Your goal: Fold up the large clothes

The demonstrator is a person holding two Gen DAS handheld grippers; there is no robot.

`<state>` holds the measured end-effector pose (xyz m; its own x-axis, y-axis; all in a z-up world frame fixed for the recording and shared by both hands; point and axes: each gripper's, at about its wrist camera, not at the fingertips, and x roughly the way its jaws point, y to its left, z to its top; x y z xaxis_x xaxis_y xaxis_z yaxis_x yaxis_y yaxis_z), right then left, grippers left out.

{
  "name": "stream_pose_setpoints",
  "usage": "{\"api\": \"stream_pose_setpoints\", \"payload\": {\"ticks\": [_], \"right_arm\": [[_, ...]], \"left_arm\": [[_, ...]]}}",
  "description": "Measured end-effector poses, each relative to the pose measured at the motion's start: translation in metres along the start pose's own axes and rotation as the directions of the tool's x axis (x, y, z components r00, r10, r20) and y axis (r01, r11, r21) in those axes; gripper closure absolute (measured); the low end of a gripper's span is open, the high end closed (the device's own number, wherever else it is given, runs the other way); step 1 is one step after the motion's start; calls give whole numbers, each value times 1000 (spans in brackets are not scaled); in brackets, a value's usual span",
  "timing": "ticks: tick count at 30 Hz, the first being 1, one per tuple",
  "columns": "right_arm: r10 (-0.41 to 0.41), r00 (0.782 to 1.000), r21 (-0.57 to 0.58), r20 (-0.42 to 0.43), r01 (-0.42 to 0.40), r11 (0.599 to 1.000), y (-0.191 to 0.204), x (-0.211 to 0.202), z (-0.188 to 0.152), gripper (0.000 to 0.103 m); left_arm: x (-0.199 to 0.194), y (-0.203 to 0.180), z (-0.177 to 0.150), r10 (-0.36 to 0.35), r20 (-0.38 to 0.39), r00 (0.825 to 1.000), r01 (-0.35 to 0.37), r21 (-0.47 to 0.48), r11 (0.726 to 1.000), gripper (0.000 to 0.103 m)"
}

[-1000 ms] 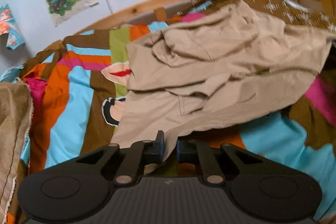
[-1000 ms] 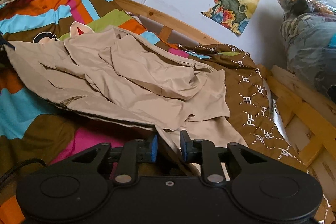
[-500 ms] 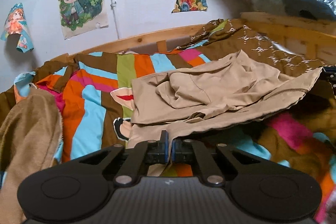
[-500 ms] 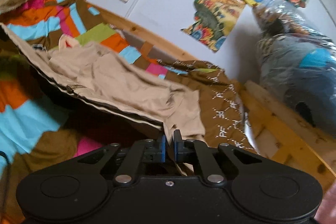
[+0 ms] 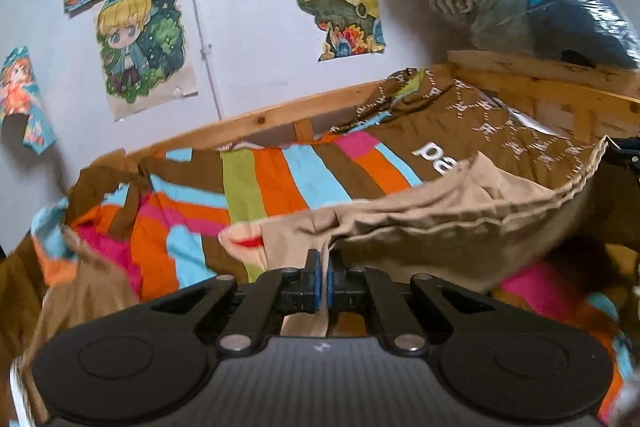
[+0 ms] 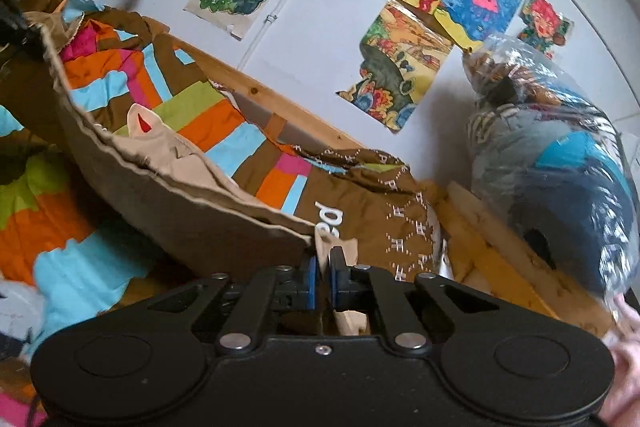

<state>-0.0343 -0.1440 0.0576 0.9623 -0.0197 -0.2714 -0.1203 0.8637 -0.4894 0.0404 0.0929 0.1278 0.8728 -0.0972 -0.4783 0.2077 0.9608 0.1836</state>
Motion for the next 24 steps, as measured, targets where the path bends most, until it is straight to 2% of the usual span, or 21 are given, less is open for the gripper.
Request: {"api": "stream_pose_setpoints", "payload": {"ticks": [4, 7, 11, 13, 15, 16, 17, 20, 24], "right_arm": [[39, 999, -14, 3, -39, 999, -25, 50, 19, 96], [77, 997, -13, -13, -77, 997, -42, 95, 32, 95], [104, 994, -73, -28, -106, 992, -48, 155, 37, 94], [131, 991, -53, -38, -133, 990, -51, 183, 33, 92], [155, 987, 10, -36, -155, 988, -55, 206, 24, 84], [162, 986, 44, -28, -160, 986, -57, 213, 19, 73], [164, 986, 79, -20, -162, 984, -59, 217, 13, 65], [216, 976, 186, 26, -217, 958, -71, 216, 0, 51], [219, 973, 246, 78, -232, 941, -88, 191, -7, 40]], "left_arm": [[63, 18, 37, 27, -46, 999, -26, 14, 1000, 100], [116, 24, 53, 32, -96, 995, -33, -5, 999, 100], [183, 25, 51, 41, -174, 984, -43, -4, 999, 100], [213, 22, 40, 49, -227, 973, -48, 8, 999, 100], [236, 20, 28, 50, -275, 960, -43, 32, 999, 100], [243, 19, 23, 51, -293, 955, -41, 40, 998, 100], [249, 19, 18, 51, -310, 950, -39, 43, 998, 100], [260, 17, 8, 50, -344, 938, -33, 53, 998, 100], [267, 20, 3, 52, -375, 925, -36, 48, 998, 100]]}}
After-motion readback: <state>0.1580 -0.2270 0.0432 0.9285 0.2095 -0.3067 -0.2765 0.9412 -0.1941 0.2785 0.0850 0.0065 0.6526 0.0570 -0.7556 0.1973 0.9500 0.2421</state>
